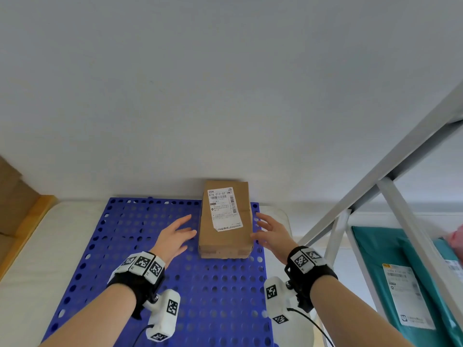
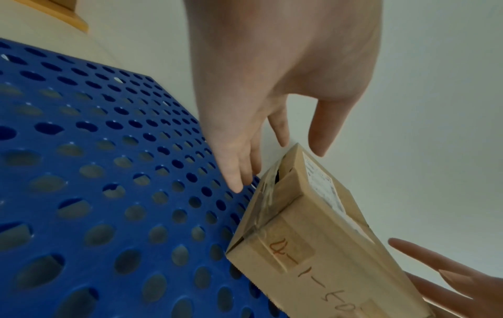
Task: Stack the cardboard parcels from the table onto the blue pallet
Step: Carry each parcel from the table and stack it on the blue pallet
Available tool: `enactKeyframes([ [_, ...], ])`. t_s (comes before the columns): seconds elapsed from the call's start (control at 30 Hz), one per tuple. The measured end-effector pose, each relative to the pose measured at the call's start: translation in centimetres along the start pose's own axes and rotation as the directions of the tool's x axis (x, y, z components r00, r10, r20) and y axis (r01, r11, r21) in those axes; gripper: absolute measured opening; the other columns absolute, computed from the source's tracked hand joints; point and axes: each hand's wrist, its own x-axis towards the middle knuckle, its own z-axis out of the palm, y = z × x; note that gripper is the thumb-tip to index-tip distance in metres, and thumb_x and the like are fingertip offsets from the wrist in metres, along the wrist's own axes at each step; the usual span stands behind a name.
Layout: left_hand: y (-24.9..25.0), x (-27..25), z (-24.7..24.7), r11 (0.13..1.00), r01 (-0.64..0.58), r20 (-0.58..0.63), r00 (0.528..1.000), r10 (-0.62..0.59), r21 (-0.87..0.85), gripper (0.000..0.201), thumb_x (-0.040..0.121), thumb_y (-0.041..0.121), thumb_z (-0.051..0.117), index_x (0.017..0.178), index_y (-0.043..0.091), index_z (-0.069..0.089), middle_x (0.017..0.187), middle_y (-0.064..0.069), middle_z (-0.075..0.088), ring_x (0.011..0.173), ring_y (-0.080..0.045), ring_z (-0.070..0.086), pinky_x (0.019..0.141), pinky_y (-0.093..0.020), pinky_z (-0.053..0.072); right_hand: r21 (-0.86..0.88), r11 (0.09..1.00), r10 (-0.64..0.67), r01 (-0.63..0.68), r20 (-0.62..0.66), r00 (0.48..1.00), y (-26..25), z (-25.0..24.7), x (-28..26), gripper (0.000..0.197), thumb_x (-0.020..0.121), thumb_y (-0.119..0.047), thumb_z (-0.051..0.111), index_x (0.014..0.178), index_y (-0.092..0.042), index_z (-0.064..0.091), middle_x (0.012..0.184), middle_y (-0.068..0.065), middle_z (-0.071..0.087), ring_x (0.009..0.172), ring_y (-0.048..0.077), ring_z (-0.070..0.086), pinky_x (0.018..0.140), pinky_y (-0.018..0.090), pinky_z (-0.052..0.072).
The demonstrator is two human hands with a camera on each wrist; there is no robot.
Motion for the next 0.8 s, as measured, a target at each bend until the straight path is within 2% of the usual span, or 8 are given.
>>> enactKeyframes([
  [0.13, 0.5, -1.3, 0.0, 0.999, -0.039, -0.033, 0.999, 0.039, 0.014, 0.047, 0.09, 0.007, 0.06, 0.131, 0.029, 0.051, 0.102, 0.003, 0.062, 0.111, -0.019, 0.054, 0.1, -0.038, 0.041, -0.042, 0.999, -0.02, 0.021, 0.019, 1.0, -1.3, -0.7, -0.3, 0.069, 0.076, 0.003, 0.068, 0.137, -0.02, 0.046, 0.138, 0.01, 0.048, 0.123, 0.026, 0.052, 0.098, 0.043, 0.047],
  [0.3, 1.4, -3.9, -1.1, 0.999, -0.047, -0.063, 0.997, 0.046, -0.015, 0.044, 0.092, 0.006, 0.057, 0.132, 0.024, 0.05, 0.101, 0.001, 0.062, 0.111, -0.024, 0.055, 0.101, -0.041, 0.042, -0.129, 0.99, -0.05, 0.053, 0.023, 0.998, -3.6, -0.3, -2.2, 0.06, 0.079, 0.004, 0.065, 0.133, -0.018, 0.05, 0.132, 0.012, 0.053, 0.118, 0.027, 0.055, 0.095, 0.044, 0.047],
  [0.4, 2.1, -6.0, -2.3, 0.996, -0.084, -0.087, 0.993, 0.084, -0.004, 0.043, 0.092, 0.006, 0.057, 0.131, 0.021, 0.051, 0.103, -0.003, 0.062, 0.107, -0.024, 0.055, 0.099, -0.04, 0.042, -0.123, 0.99, -0.065, 0.068, 0.034, 0.997, -4.6, 1.1, -3.9, 0.052, 0.082, 0.009, 0.061, 0.126, -0.016, 0.053, 0.116, 0.009, 0.059, 0.103, 0.021, 0.06, 0.08, 0.03, 0.052],
  [0.47, 2.4, -7.2, -3.2, 0.992, -0.107, -0.104, 0.988, 0.114, 0.067, 0.043, 0.092, 0.006, 0.056, 0.132, 0.02, 0.051, 0.11, -0.008, 0.06, 0.103, -0.023, 0.055, 0.096, -0.038, 0.043, -0.162, 0.983, -0.089, 0.092, 0.028, 0.996, -5.0, 2.7, -4.9, 0.054, 0.083, 0.008, 0.061, 0.13, -0.015, 0.051, 0.119, 0.013, 0.056, 0.104, 0.024, 0.059, 0.084, 0.034, 0.052],
  [0.57, 1.7, -8.5, -5.6, 0.965, -0.121, -0.113, 0.982, 0.15, 0.232, 0.043, 0.093, 0.007, 0.055, 0.134, 0.019, 0.049, 0.118, -0.011, 0.058, 0.078, -0.016, 0.052, 0.07, -0.029, 0.045, -0.295, 0.944, -0.141, 0.15, 0.049, 0.989, -5.2, 5.8, -6.6, 0.056, 0.084, 0.0, 0.064, 0.135, -0.016, 0.048, 0.131, 0.013, 0.052, 0.117, 0.022, 0.051, 0.096, 0.037, 0.044],
  [0.7, 0.3, -10.9, -9.5, 0.852, -0.141, -0.116, 0.967, 0.229, 0.503, 0.045, 0.094, 0.009, 0.052, 0.138, 0.014, 0.045, 0.108, -0.017, 0.062, 0.054, -0.016, 0.042, 0.049, -0.022, 0.039, -0.438, 0.87, -0.177, 0.224, 0.145, 0.974, -5.0, 10.2, -9.6, 0.055, 0.087, -0.003, 0.061, 0.138, -0.012, 0.045, 0.138, 0.012, 0.047, 0.129, 0.022, 0.044, 0.094, 0.028, 0.041],
  [0.73, 0.2, -11.7, -10.5, 0.812, -0.14, -0.116, 0.962, 0.247, 0.567, 0.045, 0.094, 0.011, 0.051, 0.138, 0.014, 0.045, 0.117, -0.018, 0.06, 0.056, -0.018, 0.046, 0.051, -0.024, 0.042, -0.476, 0.847, -0.179, 0.238, 0.167, 0.97, -4.9, 11.3, -10.5, 0.055, 0.088, -0.004, 0.061, 0.139, -0.01, 0.043, 0.139, 0.013, 0.045, 0.13, 0.023, 0.042, 0.094, 0.028, 0.04],
  [0.8, -0.1, -13.6, -12.3, 0.731, -0.132, -0.112, 0.955, 0.276, 0.669, 0.044, 0.095, 0.013, 0.051, 0.138, 0.013, 0.044, 0.129, -0.015, 0.055, 0.077, -0.025, 0.058, 0.073, -0.031, 0.049, -0.536, 0.804, -0.17, 0.257, 0.208, 0.963, -4.7, 13.5, -12.1, 0.056, 0.089, -0.008, 0.06, 0.141, -0.011, 0.04, 0.143, 0.014, 0.041, 0.133, 0.026, 0.04, 0.098, 0.031, 0.041],
])
